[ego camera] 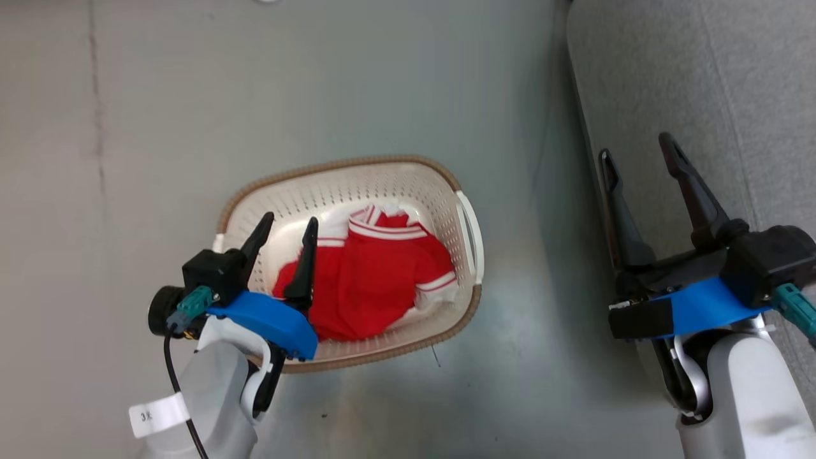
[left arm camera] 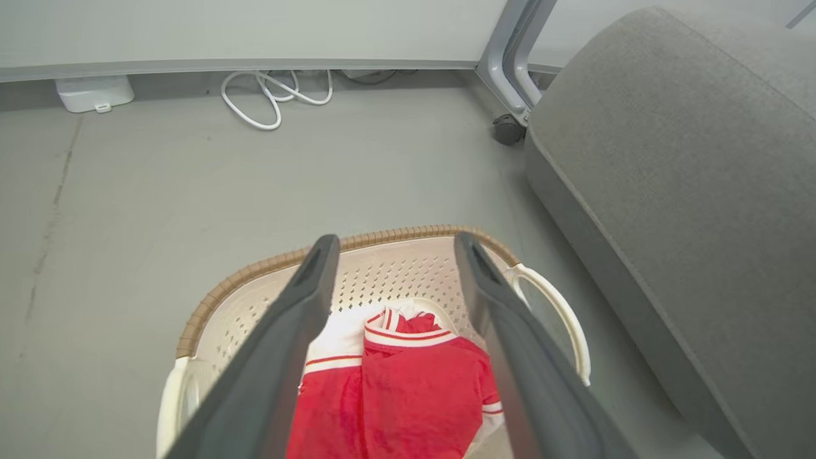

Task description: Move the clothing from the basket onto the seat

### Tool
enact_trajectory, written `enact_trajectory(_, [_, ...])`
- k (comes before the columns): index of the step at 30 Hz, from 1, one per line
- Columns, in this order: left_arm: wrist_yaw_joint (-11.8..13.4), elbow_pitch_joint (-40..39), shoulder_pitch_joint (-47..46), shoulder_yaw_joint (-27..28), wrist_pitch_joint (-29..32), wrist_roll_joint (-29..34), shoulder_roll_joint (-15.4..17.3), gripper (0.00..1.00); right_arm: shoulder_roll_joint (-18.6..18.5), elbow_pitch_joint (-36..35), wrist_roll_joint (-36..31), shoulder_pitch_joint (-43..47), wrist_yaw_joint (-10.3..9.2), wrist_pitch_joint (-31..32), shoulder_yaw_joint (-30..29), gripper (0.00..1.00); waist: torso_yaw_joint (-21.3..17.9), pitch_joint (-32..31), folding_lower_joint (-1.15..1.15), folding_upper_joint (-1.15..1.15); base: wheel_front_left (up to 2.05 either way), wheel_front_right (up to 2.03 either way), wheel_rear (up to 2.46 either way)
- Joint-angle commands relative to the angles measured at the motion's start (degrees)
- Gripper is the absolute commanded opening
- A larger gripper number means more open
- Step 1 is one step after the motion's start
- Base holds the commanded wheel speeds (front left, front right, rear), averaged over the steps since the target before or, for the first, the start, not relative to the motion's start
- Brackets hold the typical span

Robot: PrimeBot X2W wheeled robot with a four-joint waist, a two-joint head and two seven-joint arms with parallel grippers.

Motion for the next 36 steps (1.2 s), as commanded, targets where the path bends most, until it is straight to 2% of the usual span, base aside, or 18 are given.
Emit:
enact_trajectory(1, [-0.06,1.77,-2.79,-0.95,-0.27,-0.41,0.83,1.0,0.02,-0.98,0.25,-1.35,0.01,-0.45,0.22,1.0,-3.14,7.07,-0.02,0.0,0.0,0.0,0.0])
enact_trajectory(18, [-0.05,12.77,-15.01,-9.43,-0.27,-1.57,4.14,1.0,0.03,-2.05,4.05,-3.88,0.01,-5.26,2.73,1.0,-8.07,20.77,-0.02,0.0,0.0,0.0,0.0])
enact_trajectory(36, [-0.05,16.6,-19.83,-24.11,-0.28,-4.69,2.93,1.0,0.03,-0.85,6.25,-4.79,0.01,-7.84,4.37,1.0,-9.47,23.84,-0.02,0.0,0.0,0.0,0.0])
